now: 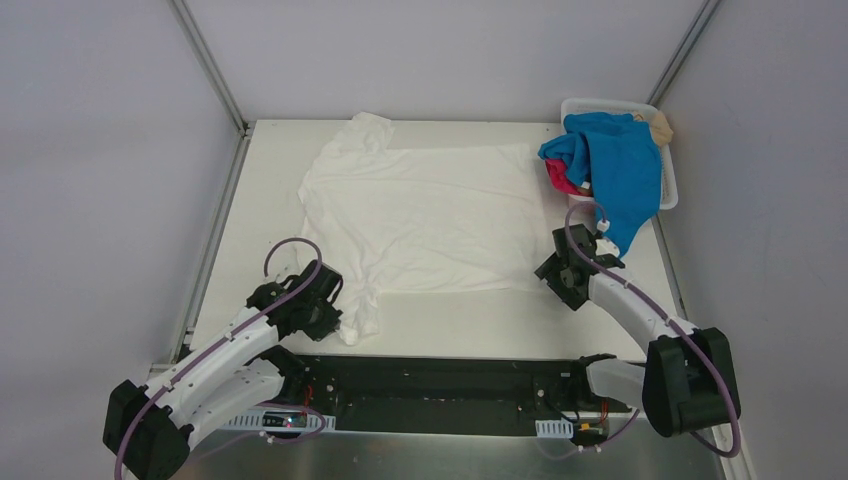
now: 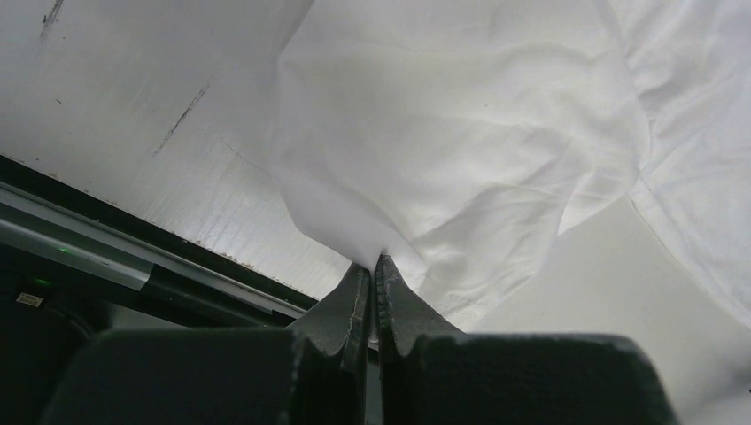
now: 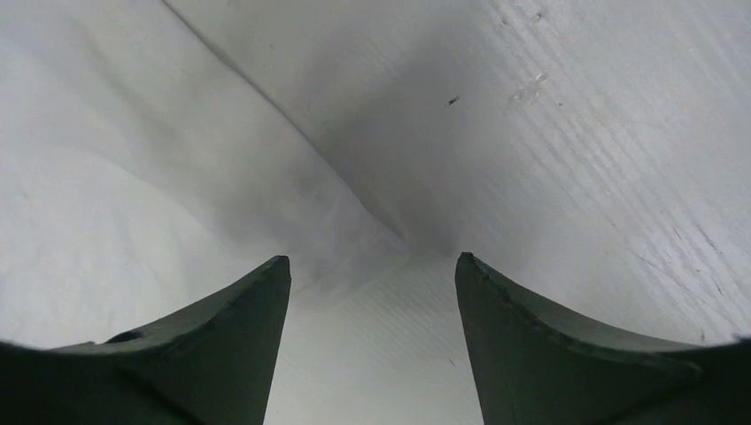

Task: Fold and stack the t-shirts
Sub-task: Grab the side of the flattened tshirt closest away from the robot with both arms

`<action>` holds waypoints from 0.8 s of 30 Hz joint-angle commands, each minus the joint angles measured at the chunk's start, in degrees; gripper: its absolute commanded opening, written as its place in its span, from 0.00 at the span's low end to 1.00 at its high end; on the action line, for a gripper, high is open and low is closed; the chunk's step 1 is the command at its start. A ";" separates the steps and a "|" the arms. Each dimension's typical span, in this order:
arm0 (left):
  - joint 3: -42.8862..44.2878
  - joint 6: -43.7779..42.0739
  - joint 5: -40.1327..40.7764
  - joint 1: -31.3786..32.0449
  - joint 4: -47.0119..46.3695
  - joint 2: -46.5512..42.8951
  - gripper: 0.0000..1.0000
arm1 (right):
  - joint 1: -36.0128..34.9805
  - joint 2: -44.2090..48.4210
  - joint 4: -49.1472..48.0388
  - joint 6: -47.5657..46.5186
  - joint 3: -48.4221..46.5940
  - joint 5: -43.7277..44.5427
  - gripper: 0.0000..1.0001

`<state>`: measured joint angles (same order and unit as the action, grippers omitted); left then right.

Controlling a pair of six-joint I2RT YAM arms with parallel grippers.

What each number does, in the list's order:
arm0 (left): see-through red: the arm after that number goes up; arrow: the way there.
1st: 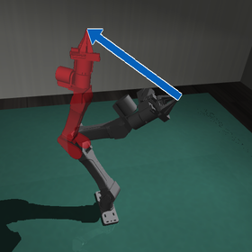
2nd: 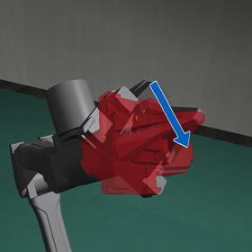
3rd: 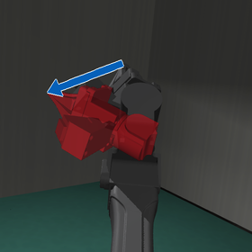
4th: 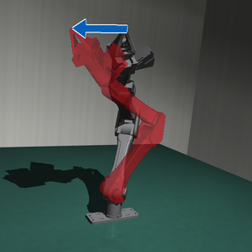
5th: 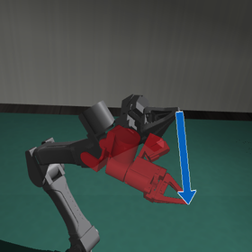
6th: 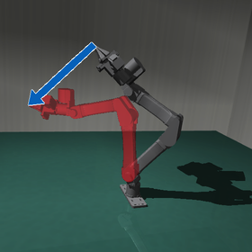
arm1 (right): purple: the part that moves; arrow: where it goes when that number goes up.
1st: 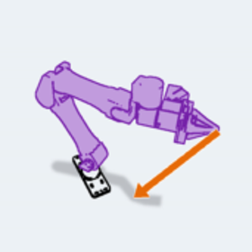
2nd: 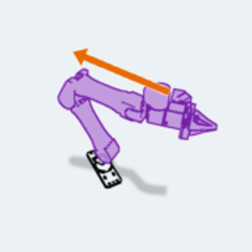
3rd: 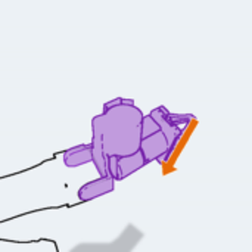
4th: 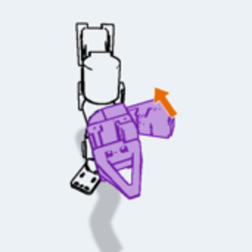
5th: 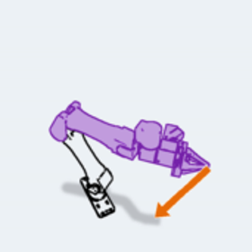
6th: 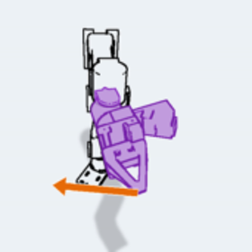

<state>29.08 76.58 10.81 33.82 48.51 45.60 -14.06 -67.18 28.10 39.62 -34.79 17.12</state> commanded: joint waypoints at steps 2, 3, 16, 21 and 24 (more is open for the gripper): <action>1.25 -2.88 1.38 0.54 1.36 -0.51 0.00 | 0.39 -1.77 -4.82 2.29 1.16 1.28 0.66; 1.53 -3.28 1.42 0.56 1.35 -0.63 0.00 | 0.38 -2.02 -4.63 2.36 1.33 1.40 0.64; 2.80 -4.75 3.96 0.54 0.35 -0.77 0.00 | 0.36 -4.26 -7.12 2.27 2.09 0.34 0.17; 7.34 -8.48 3.89 0.55 -2.57 2.90 0.00 | 0.33 -3.99 -6.14 0.72 -0.15 -0.55 0.00; 11.31 -11.35 3.77 0.54 -5.16 4.91 0.00 | 0.31 -2.52 -5.48 -0.23 -1.52 -2.04 0.00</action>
<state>34.65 69.97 12.75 33.82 47.24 48.69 -13.96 -70.91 21.39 40.88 -33.17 16.64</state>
